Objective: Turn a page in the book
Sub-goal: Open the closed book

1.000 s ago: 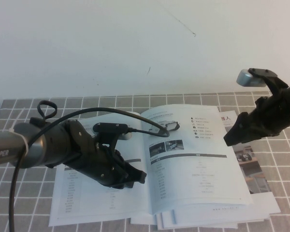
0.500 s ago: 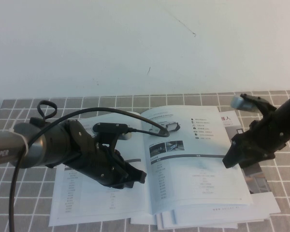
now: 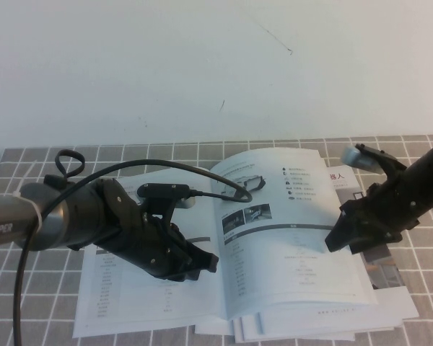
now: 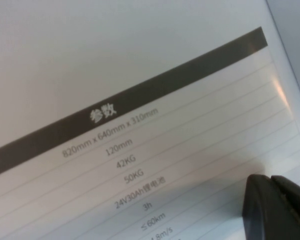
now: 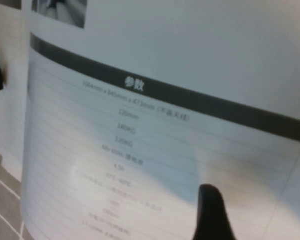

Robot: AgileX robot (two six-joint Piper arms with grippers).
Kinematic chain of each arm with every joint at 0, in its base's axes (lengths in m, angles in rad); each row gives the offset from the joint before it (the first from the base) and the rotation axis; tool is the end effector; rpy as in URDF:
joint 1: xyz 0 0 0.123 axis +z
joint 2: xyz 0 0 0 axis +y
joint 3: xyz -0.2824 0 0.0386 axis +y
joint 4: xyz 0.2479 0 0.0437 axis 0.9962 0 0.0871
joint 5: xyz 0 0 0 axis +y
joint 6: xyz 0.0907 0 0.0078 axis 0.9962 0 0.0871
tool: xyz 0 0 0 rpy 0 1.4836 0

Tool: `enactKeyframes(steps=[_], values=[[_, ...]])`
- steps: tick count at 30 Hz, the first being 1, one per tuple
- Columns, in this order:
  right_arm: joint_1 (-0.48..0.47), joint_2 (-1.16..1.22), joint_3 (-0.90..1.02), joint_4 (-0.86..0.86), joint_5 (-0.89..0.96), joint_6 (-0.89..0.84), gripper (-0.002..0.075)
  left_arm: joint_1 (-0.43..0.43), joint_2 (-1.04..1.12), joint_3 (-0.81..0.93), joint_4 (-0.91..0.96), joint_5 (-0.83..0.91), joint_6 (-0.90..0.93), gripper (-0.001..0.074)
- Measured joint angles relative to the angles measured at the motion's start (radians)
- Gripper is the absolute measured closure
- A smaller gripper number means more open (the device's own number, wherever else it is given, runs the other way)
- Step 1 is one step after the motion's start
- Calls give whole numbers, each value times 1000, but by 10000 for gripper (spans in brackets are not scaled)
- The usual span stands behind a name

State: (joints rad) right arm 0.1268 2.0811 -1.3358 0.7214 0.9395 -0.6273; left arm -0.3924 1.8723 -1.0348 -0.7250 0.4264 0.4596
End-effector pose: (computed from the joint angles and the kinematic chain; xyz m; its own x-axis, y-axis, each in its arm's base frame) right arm 0.3828 0.0978 0.1381 -0.9500 -0.2473 -0.1908 -0.3111 0.8038 0.5070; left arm 0.3235 -0.1610 0.1491 -0.9006 0.1465 -0.4092 0.2990 0.8921 -0.3387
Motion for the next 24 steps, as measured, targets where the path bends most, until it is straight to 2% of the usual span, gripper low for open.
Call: enactKeyframes(steps=[8, 24], values=[[0, 0, 0, 71, 16, -31, 317, 0, 0, 0, 0, 2, 0, 738], [0, -97, -2, 73, 76, -37, 317, 0, 0, -1, 0, 4, 0, 738]])
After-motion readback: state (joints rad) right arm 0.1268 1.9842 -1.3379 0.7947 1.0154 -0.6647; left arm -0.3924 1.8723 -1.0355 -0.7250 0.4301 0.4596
